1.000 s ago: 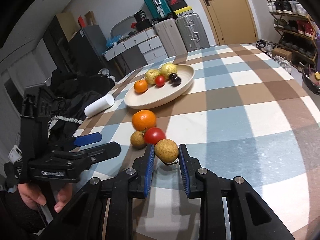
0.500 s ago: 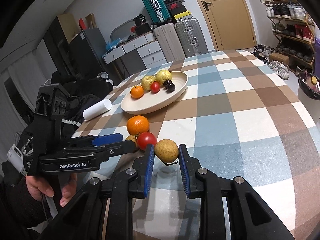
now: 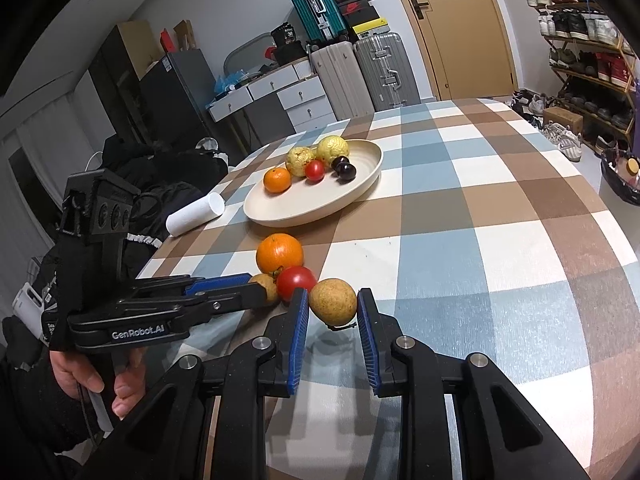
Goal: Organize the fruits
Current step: 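Hold the kiwi in the right tool while the left tool grasps another brown kiwi, then carry both held kiwis over the plate and lower them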
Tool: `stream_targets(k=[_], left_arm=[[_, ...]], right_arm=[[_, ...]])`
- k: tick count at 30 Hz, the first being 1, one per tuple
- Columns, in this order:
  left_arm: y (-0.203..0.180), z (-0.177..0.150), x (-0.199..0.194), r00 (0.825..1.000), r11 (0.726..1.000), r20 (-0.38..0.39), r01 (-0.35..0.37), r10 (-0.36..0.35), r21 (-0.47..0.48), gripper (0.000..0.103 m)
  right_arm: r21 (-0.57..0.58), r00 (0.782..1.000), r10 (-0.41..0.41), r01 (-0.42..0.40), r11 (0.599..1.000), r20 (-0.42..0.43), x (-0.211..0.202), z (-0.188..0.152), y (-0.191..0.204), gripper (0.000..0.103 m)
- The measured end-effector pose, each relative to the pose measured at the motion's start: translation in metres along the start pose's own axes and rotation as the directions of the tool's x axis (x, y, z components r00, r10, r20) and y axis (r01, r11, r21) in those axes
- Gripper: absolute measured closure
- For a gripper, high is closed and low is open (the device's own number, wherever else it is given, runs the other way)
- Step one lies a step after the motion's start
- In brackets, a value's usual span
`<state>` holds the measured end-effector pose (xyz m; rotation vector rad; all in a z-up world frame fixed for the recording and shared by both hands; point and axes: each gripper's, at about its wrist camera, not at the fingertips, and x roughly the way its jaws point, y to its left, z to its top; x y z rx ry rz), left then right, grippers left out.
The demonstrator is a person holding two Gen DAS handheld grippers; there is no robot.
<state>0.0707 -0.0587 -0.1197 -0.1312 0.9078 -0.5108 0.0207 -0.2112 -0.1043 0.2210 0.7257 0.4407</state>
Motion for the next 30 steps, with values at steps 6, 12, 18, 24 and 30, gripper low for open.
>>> stream_targets(k=[6, 12, 18, 24, 30], left_arm=[[0.007, 0.001, -0.014, 0.999, 0.998, 0.032, 0.044, -0.043, -0.034, 0.080], [0.018, 0.013, -0.030, 0.994, 0.994, 0.075, 0.084, -0.079, -0.065, 0.080], [0.023, 0.031, -0.042, 0.990, 0.993, 0.110, 0.098, -0.091, -0.060, 0.080], [0.030, 0.059, -0.036, 0.986, 0.992, 0.135, 0.107, -0.097, -0.065, 0.080], [0.039, 0.093, -0.016, 0.985, 0.991, 0.144, 0.104, -0.090, -0.088, 0.081]], right_arm=[[0.005, 1.000, 0.012, -0.012, 1.000, 0.002, 0.004, 0.009, 0.001, 0.078], [0.043, 0.999, 0.039, -0.038, 0.998, -0.007, 0.015, 0.018, -0.004, 0.078], [0.075, 0.997, 0.076, -0.076, 0.994, -0.001, 0.024, 0.037, -0.009, 0.078], [0.070, 0.996, 0.085, -0.086, 0.994, 0.008, 0.040, 0.071, -0.014, 0.078], [0.097, 0.994, 0.105, -0.106, 0.990, 0.015, 0.057, 0.116, -0.030, 0.078]])
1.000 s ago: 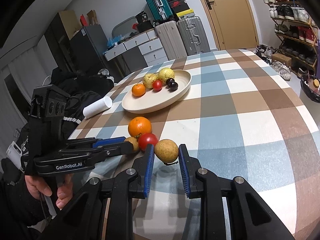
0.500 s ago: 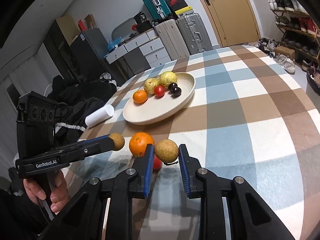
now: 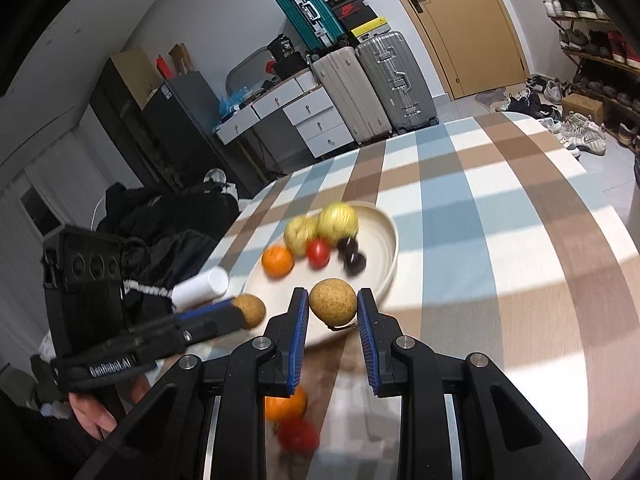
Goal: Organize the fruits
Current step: 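Carry both held kiwis over the plate and lower them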
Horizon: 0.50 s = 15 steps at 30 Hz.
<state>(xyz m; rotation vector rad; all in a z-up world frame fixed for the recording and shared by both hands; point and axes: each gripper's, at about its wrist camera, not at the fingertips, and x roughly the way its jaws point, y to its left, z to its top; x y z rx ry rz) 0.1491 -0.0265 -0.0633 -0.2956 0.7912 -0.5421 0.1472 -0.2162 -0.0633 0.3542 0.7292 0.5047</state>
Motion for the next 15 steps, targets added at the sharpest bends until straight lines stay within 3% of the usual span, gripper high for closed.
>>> stream_targets(k=[7, 15], left_arm=[[-0.001, 0.031, 0.047, 0.999, 1.000, -0.020, 0.026, -0.026, 0.009, 0.080], [0.009, 0.059, 0.097, 0.999, 0.999, -0.022, -0.042, 0.041, -0.015, 0.080]], right_arm=[[0.024, 1.000, 0.016, -0.016, 1.000, -0.022, 0.034, 0.051, -0.023, 0.078], [0.088, 0.991, 0.070, -0.060, 0.994, -0.114, 0.086, 0.088, -0.040, 0.078]])
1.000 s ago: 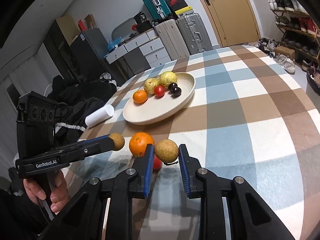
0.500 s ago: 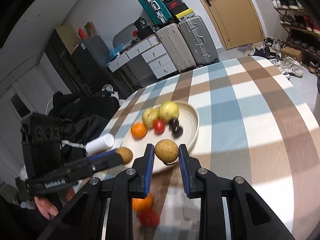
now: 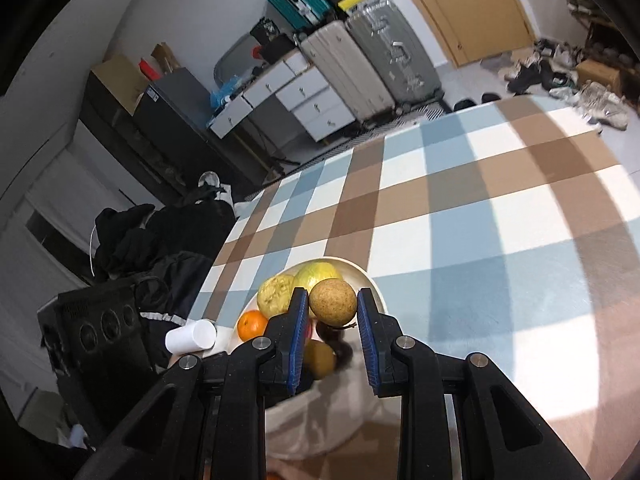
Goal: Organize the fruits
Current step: 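Carry both held kiwis over the plate and lower them, then open both tools to release the kiwis onto the plate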
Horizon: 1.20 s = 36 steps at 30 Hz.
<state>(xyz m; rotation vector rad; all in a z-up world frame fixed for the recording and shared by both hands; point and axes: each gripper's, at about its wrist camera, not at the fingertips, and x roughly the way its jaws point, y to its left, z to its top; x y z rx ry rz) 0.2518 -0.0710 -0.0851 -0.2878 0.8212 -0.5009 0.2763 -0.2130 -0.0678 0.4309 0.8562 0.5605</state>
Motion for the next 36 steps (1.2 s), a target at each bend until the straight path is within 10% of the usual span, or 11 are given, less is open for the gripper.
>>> stream_targets(k=[16, 27, 36], left_arm=[[0.013, 0.013, 0.036, 0.997, 0.997, -0.011, -0.074, 0.074, -0.004, 0.080], [0.007, 0.012, 0.020, 0.996, 0.996, 0.008, -0.090, 0.090, 0.002, 0.076], [-0.011, 0.003, -0.027, 0.989, 0.992, 0.084, -0.126, 0.123, 0.029, 0.052]], right_arm=[[0.030, 0.993, -0.017, 0.021, 0.999, -0.117, 0.061, 0.015, -0.009, 0.077], [0.033, 1.000, 0.007, -0.006, 0.999, -0.024, 0.025, 0.014, -0.003, 0.053], [0.021, 0.997, 0.006, -0.007, 1.000, 0.070, -0.035, -0.005, 0.016, 0.030]])
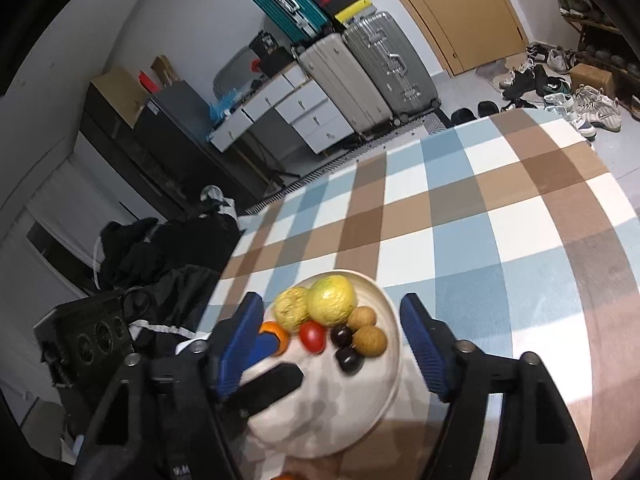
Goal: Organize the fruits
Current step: 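Open both tools to release the kiwis onto the plate, then move both tools back toward the last orange and tomato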
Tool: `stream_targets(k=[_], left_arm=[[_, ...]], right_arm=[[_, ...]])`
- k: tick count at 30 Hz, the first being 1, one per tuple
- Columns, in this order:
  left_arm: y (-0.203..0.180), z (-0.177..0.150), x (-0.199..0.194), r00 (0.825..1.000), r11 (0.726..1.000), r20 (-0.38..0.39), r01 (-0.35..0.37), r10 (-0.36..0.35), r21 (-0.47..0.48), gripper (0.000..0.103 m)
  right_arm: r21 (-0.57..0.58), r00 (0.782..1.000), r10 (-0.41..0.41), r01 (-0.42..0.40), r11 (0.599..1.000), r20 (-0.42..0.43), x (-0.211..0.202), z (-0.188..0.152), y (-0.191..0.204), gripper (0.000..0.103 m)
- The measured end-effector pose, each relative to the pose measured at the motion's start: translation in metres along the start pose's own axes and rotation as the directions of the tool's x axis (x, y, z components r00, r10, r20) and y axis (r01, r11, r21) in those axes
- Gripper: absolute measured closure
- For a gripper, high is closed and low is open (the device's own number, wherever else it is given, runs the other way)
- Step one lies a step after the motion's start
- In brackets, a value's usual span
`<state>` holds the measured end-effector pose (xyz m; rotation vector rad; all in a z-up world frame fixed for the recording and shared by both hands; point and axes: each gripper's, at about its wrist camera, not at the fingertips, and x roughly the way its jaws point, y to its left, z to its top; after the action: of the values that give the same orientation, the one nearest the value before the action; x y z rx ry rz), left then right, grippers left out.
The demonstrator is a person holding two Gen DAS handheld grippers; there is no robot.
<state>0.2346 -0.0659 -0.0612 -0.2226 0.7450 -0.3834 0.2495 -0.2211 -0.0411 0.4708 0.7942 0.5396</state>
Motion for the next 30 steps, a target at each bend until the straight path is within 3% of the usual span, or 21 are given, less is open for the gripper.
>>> stream_targets(k=[5, 12, 16, 30], left_arm=[[-0.011, -0.005, -0.037, 0.998, 0.998, 0.044, -0.054, 0.053, 0.023, 0.025], [-0.026, -0.019, -0.079, 0.988, 0.990, 0.071, -0.136, 0.134, 0.034, 0.015], [-0.032, -0.032, -0.099, 0.981, 0.983, 0.084, -0.181, 0.177, 0.036, 0.001], [-0.039, -0.076, -0.145, 0.970, 0.973, 0.103, -0.226, 0.220, 0.052, 0.001]], right_arm=[[-0.039, 0.997, 0.005, -0.002, 0.999, 0.073, -0.040, -0.015, 0.019, 0.018], [-0.146, 0.984, -0.049, 0.075, 0.986, 0.171, -0.089, -0.047, 0.051, 0.008], [-0.189, 0.970, -0.063, 0.109, 0.976, 0.234, -0.115, -0.070, 0.062, 0.003], [-0.341, 0.931, -0.101, 0.226, 0.912, 0.350, -0.144, -0.142, 0.097, 0.000]])
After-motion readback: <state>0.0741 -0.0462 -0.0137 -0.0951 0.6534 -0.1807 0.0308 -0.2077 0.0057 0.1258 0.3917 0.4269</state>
